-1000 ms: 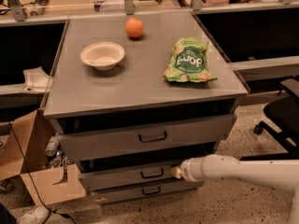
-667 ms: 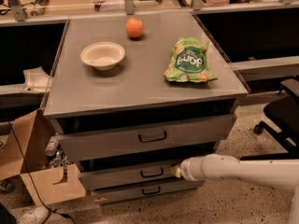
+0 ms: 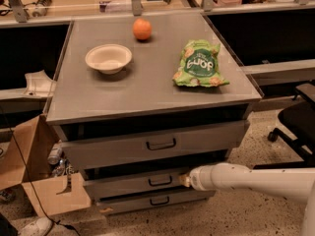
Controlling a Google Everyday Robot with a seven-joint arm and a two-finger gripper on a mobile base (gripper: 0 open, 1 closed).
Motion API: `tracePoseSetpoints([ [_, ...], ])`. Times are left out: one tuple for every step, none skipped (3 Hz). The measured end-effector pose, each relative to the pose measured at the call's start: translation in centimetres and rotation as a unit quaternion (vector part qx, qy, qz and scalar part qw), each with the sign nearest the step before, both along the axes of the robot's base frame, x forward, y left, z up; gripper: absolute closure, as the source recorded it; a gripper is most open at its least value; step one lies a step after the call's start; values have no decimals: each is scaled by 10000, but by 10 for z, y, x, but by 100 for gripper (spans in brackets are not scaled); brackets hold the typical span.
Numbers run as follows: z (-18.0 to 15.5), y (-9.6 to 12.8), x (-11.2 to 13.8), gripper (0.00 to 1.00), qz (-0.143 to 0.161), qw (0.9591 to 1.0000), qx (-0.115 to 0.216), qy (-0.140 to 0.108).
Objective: Close middle drawer
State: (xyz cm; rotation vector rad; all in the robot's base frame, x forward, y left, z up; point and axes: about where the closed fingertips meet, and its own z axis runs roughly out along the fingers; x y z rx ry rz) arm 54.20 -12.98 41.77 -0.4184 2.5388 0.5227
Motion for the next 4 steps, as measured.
tracePoseSetpoints([
  [0,-1,-2,100,0,10000,0,0],
  [3,0,1,100,-36,10000,18,-61],
  [3,-1,-1,100,-36,10000,18,-61],
  [7,6,0,100,-35,9998,77,-169],
])
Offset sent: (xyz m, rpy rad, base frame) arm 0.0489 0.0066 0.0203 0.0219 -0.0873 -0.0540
